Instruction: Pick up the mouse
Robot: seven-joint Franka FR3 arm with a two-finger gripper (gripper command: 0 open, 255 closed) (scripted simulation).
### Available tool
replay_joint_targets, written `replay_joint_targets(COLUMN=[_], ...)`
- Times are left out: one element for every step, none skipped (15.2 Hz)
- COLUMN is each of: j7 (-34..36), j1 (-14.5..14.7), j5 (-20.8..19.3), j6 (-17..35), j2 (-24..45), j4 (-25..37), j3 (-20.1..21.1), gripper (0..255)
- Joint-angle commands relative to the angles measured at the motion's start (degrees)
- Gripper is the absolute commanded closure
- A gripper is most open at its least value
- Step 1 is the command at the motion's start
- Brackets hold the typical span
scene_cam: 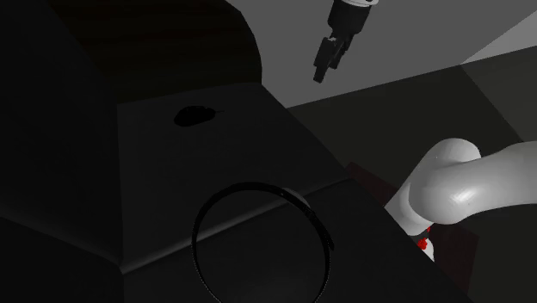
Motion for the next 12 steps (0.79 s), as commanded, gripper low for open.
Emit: replay_joint_targets(j7=[0.0,-1.27,-2.53,-3.79,-5.03,-6.27,-7.49,-8.7,-9.9,-11.07,-12.22,-13.34], j1=[0.0,0.55,1.1,1.65,2.19,2.7,3.2,3.69,4.16,4.62,5.07,5.51], j5=[0.0,0.12,0.24,0.38,0.52,0.68,0.84,1.0,1.15,1.3,1.44,1.56], j6=[0.0,0.55,1.02,1.4,1.69,1.9,2.03,2.08,2.06,1.96,1.78,1.53], j2=[0.0,2.63,5.25,7.84,10.41,12.96,15.5,18.01,20.51,22.98,25.44,27.89], j4=[0.0,1.49,3.03,4.65,6.32,8.05,9.84,11.68,13.59,15.54,17.55,19.62], j3=[0.0,-0.09,-0.16,-0.2,-0.22,-0.18,-0.12,-0.03,0.1,0.27,0.46,0.69], gripper=[0,0,0,0,0,0,0,0,0,0,0,0])
